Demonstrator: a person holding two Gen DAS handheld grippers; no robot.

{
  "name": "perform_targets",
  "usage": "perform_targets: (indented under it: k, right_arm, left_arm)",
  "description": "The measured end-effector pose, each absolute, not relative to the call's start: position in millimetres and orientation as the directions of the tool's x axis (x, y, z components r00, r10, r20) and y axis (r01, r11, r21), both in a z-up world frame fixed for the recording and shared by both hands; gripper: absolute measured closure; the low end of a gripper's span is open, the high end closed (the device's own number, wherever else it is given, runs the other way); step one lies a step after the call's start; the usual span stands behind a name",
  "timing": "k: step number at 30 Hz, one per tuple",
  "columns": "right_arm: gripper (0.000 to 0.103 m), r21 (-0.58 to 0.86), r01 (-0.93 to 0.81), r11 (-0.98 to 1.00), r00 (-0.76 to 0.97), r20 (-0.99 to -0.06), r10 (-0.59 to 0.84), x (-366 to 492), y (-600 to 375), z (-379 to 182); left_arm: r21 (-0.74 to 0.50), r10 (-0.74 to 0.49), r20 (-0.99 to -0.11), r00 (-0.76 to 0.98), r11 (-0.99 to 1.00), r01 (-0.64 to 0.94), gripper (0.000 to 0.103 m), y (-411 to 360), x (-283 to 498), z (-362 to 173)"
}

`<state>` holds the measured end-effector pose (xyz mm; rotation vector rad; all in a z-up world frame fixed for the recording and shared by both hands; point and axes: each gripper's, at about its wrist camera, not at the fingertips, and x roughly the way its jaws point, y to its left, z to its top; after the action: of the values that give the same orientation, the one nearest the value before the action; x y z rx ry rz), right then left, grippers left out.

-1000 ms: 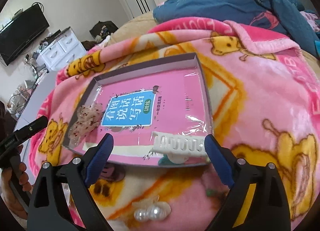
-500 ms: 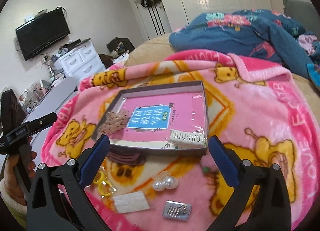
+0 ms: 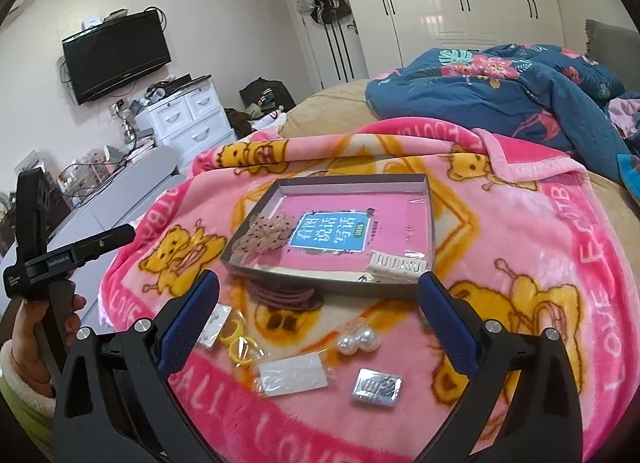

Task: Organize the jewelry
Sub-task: 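Withdraw both tools from the box toward the remaining jewelry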

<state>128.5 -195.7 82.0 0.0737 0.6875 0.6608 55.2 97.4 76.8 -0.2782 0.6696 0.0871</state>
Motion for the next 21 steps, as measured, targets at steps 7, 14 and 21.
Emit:
perform_targets:
  k: [7, 14, 21]
  right_arm:
    - [0.004, 0.241, -0.59, 0.771, 0.564, -0.561, 0.606, 108.6, -187.4, 83.1]
    - [0.004, 0.215, -0.628, 0.748, 0.53, -0.585, 0.614, 92.3, -178.7, 71.7]
    - [0.004, 0.206, -0.644, 0.737, 0.495, -0.623, 0.606, 81.7, -173.1, 53.4]
  left_arm:
    - [-0.203, -0.004, -0.643, 0.766, 0.965, -0.166, 0.009, 87.4, 37.7, 65.3]
    - [-0.174, 0.005, -0.661, 0.75, 0.972, -0.159, 0.009, 77.9, 27.5, 56.7]
    - [-0.158, 0.003, -0.69, 0.723, 0.975, -0.154, 0.009, 71.0, 24.1, 42.0]
